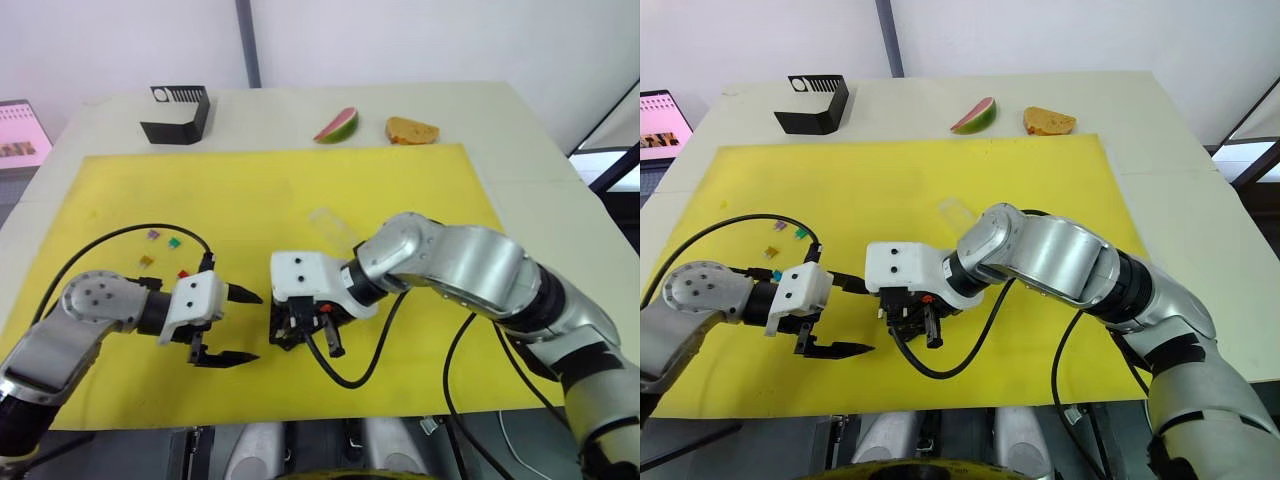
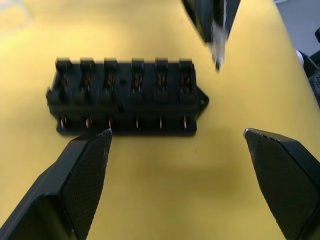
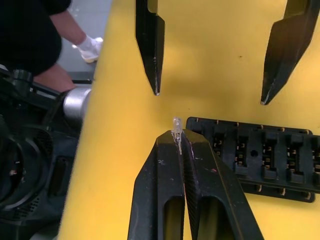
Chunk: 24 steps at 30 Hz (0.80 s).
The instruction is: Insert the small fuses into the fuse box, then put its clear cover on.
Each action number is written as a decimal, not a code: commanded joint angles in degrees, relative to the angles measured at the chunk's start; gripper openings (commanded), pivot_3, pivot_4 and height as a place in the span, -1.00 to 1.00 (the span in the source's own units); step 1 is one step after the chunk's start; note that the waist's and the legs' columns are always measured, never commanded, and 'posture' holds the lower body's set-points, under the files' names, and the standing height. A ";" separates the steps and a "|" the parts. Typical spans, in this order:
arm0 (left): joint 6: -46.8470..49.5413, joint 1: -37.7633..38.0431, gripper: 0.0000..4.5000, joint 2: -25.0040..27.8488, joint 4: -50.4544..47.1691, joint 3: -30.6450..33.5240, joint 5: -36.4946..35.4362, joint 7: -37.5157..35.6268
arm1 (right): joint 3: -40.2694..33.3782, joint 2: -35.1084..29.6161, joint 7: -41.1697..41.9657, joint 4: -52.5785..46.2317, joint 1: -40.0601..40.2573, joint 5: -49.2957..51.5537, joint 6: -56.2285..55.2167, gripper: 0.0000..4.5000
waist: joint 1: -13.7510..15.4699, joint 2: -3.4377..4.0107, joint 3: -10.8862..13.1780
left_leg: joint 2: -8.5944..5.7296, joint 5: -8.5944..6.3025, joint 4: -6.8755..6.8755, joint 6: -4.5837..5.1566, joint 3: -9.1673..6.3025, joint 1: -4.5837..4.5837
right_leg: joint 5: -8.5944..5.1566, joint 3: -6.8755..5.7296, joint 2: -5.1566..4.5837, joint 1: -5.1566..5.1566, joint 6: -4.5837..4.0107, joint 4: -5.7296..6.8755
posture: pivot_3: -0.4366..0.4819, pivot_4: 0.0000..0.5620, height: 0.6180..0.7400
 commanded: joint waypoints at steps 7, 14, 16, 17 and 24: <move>-3.05 -2.39 0.97 -0.87 1.18 -1.20 2.90 -0.92 | 2.42 1.63 -1.32 0.12 -1.57 -3.12 0.86 -1.00 | 0.02 0.00 0.00 | -0.01 0.00 0.00 -0.01 0.00 0.00 | 0.00 -0.01 0.00 0.00 0.00 0.00 | -0.05 -0.47 1.00; -2.12 -3.17 0.97 -1.58 0.89 -1.73 2.97 -0.74 | 4.24 0.90 -0.34 0.67 -2.33 -5.15 -0.31 -1.00 | -0.04 -0.01 0.00 | -0.02 0.00 0.01 -0.01 0.00 0.00 | 0.01 -0.01 0.00 0.00 0.01 0.02 | -0.05 -0.47 1.00; -1.71 -3.03 0.97 -1.55 0.41 -1.60 2.75 -0.59 | 4.64 0.49 0.14 0.66 -2.56 -5.54 -0.63 -1.00 | -0.02 0.00 -0.01 | -0.01 0.01 0.02 -0.01 0.00 0.00 | 0.01 -0.01 0.00 0.00 0.01 0.03 | -0.05 -0.47 1.00; -1.65 -2.90 0.97 -1.54 0.25 -1.54 2.70 -0.53 | 4.48 0.49 0.31 0.68 -2.69 -5.52 -0.57 -1.00 | -0.01 -0.01 -0.01 | -0.02 0.01 0.02 -0.01 0.00 0.01 | 0.01 -0.01 0.00 0.00 0.02 0.03 | -0.05 -0.47 1.00; -1.46 -2.47 0.97 -1.66 -0.21 -1.60 2.64 -0.28 | 3.51 0.56 1.32 1.02 -3.60 -5.42 -0.08 -1.00 | -0.02 -0.01 -0.01 | -0.02 0.01 0.03 -0.02 0.00 0.01 | 0.01 -0.02 0.00 0.00 0.02 0.04 | -0.05 -0.47 1.00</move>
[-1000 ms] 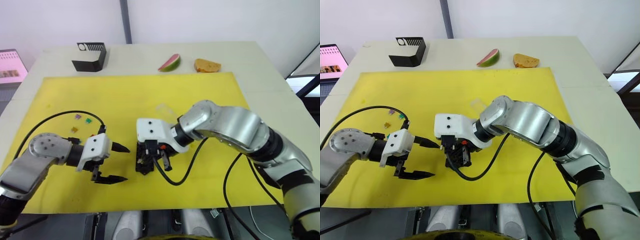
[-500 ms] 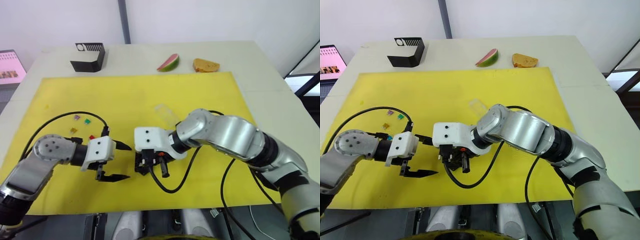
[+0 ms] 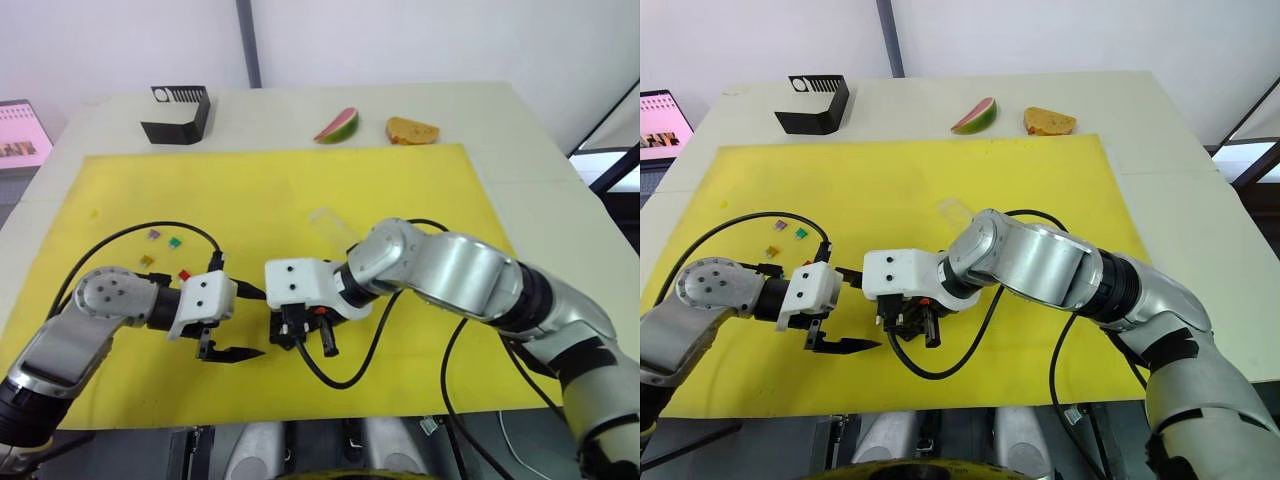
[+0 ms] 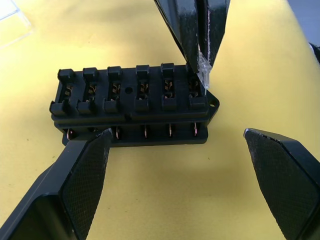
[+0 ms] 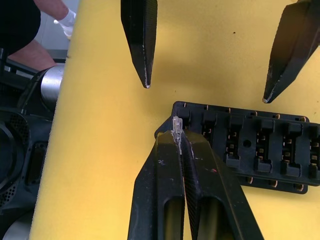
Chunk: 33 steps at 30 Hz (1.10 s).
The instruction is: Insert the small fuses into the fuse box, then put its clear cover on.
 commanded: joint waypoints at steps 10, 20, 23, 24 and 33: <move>0.57 -0.38 0.97 -0.93 -2.01 0.27 -0.11 1.17 | 0.21 -0.74 0.86 -0.70 -0.79 -1.57 -0.76 -1.00 | 0.02 0.00 0.00 | 0.00 0.00 0.00 0.00 0.00 0.00 | 0.00 0.00 0.00 0.00 0.00 0.02 | -0.05 -0.47 1.00; 0.53 0.09 0.97 -1.22 -2.34 0.30 0.13 1.81 | 1.15 -0.21 0.87 -0.94 -0.42 -2.22 -0.88 -1.00 | 0.01 0.00 -0.01 | -0.01 0.01 0.01 -0.01 0.00 0.01 | 0.00 0.00 0.00 0.00 0.01 0.04 | -0.05 -0.47 1.00; 0.49 0.47 0.97 -1.27 -2.63 0.31 0.12 2.06 | 0.31 0.38 1.06 -1.17 -0.77 -1.51 0.10 -1.00 | -0.01 0.00 -0.01 | -0.01 0.01 0.02 -0.02 0.00 0.01 | 0.00 0.00 0.00 0.00 0.01 0.04 | -0.05 -0.47 1.00; 0.47 0.57 0.97 -1.30 -2.72 0.32 0.13 2.14 | -0.09 0.56 1.14 -1.28 -0.88 -1.17 0.52 -1.00 | 0.00 -0.01 -0.01 | -0.01 0.01 0.02 -0.02 0.00 0.01 | 0.00 0.00 0.00 0.00 0.01 0.05 | -0.05 -0.47 1.00; 0.26 0.44 0.97 -1.45 -2.37 0.31 0.21 2.16 | -0.54 1.00 1.33 -0.67 -0.98 -1.09 0.86 -1.00 | 0.01 0.00 -0.01 | -0.01 0.01 0.02 -0.02 0.00 0.02 | 0.01 0.00 0.00 0.00 0.01 0.06 | -0.05 -0.47 1.00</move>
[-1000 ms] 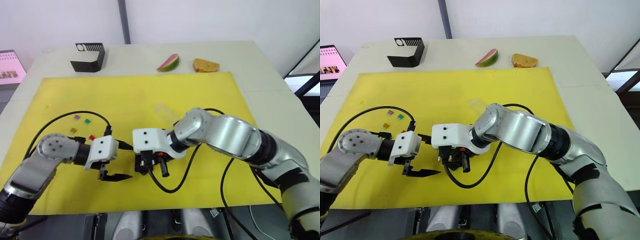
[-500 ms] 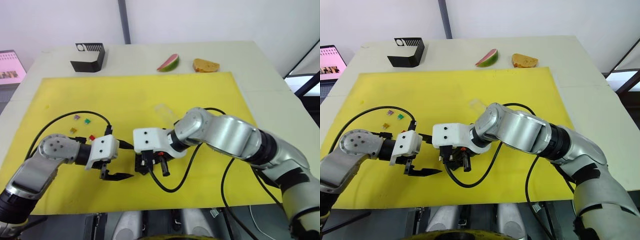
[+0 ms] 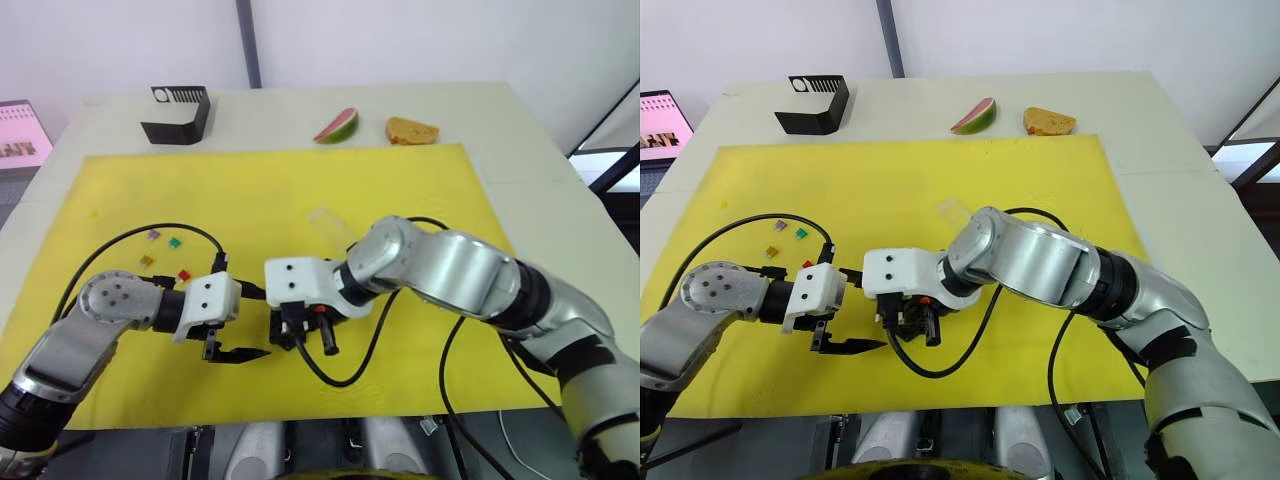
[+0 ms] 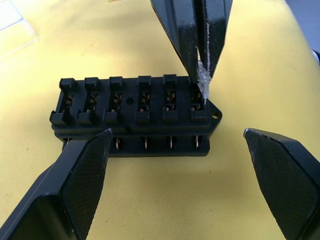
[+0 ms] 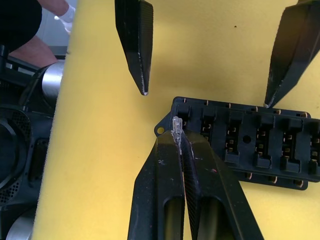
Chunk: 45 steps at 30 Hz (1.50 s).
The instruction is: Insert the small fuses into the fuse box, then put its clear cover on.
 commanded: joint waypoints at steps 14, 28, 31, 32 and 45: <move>0.11 -0.52 0.97 -0.28 -1.11 0.33 -0.20 0.10 | 2.36 -1.11 0.86 0.91 -1.10 -3.43 -3.94 -1.00 | 0.00 -0.01 -0.01 | -0.01 0.01 0.02 -0.01 0.00 0.00 | 0.00 0.00 0.00 0.00 0.00 0.02 | -0.05 -0.47 1.00; -0.28 -0.45 0.97 -0.23 -1.02 0.05 0.31 0.09 | 5.44 -0.29 2.76 1.66 -4.29 -5.65 -4.39 -1.00 | -0.03 -0.01 -0.01 | -0.01 0.02 0.03 -0.04 0.00 0.02 | 0.00 0.00 0.00 0.00 0.00 0.08 | -0.05 -0.47 1.00; -0.44 -0.64 0.97 -0.29 -0.82 -0.07 0.47 0.01 | 6.80 -0.12 3.54 3.05 -6.08 -6.65 -5.14 -1.00 | -0.04 -0.01 -0.01 | -0.02 0.03 0.04 -0.05 0.00 0.02 | 0.00 0.00 0.00 -0.01 0.00 0.10 | -0.05 -0.47 1.00; -0.76 -0.77 0.97 -0.50 -0.56 -0.30 0.76 0.06 | 7.47 -0.63 4.15 3.06 -6.71 -6.84 -5.14 -1.00 | -0.04 -0.01 -0.01 | -0.02 0.03 0.04 -0.05 0.00 0.02 | 0.00 0.00 0.00 -0.01 0.00 0.10 | -0.05 -0.47 1.00; -1.75 -1.82 0.97 -2.34 1.13 -0.99 2.36 0.53 | 11.69 -2.51 6.01 2.78 -8.43 -10.66 -6.60 -1.00 | -0.03 -0.03 -0.03 | -0.03 0.04 0.06 -0.06 0.00 0.04 | 0.00 0.00 0.00 -0.01 0.00 0.15 | -0.05 -0.47 1.00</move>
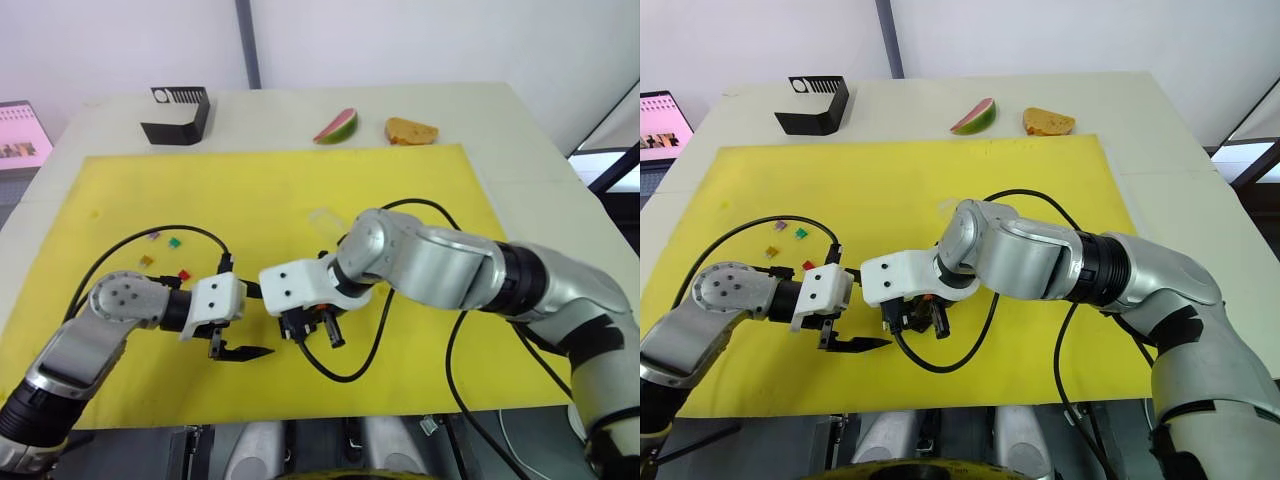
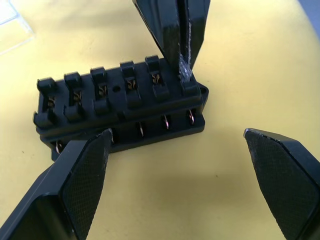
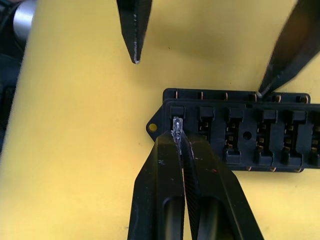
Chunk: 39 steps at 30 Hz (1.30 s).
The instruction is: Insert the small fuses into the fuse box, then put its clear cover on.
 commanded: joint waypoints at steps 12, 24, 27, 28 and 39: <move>0.03 -0.13 1.00 0.05 -1.08 1.30 -0.43 0.96 | -8.02 1.25 0.02 -2.75 2.09 2.68 4.43 -0.70 | 0.03 -0.01 -0.01 | 0.00 0.01 0.00 -0.01 0.00 0.01 | 0.00 0.00 0.00 0.00 0.00 0.01 | -0.05 -0.47 1.00; 3.37 -1.27 1.00 -0.48 -1.38 4.41 -5.90 0.91 | -30.16 1.39 1.68 -2.98 25.55 8.88 -18.30 -0.14 | 0.20 -0.11 -0.07 | 0.00 -0.01 0.01 0.01 -0.01 0.01 | 0.01 0.00 0.00 0.04 0.01 0.00 | -0.05 -0.47 1.00; 3.42 -0.88 1.00 -0.62 -0.97 5.28 -7.20 0.53 | -32.97 2.79 3.53 0.53 33.84 7.34 -30.44 -0.37 | 0.18 -0.10 -0.07 | 0.00 0.00 0.03 0.00 0.00 0.02 | 0.03 0.00 0.00 0.07 0.06 -0.01 | -0.05 -0.47 1.00; 3.21 -0.79 1.00 -0.65 -0.66 5.30 -7.13 0.50 | -33.26 3.05 4.03 2.05 35.75 6.66 -33.31 -0.52 | 0.08 -0.10 -0.07 | 0.00 0.00 0.05 0.00 0.00 0.04 | 0.03 0.00 0.00 0.09 0.06 0.00 | -0.05 -0.47 1.00; 3.83 0.36 1.00 0.34 -1.12 4.10 -6.75 -1.44 | -31.73 6.86 2.75 9.87 43.78 1.35 -42.83 -0.98 | 0.16 -0.10 -0.07 | 0.00 0.01 0.01 -0.01 -0.01 0.26 | 0.03 0.00 0.03 0.29 0.06 -0.02 | -0.05 -0.47 1.00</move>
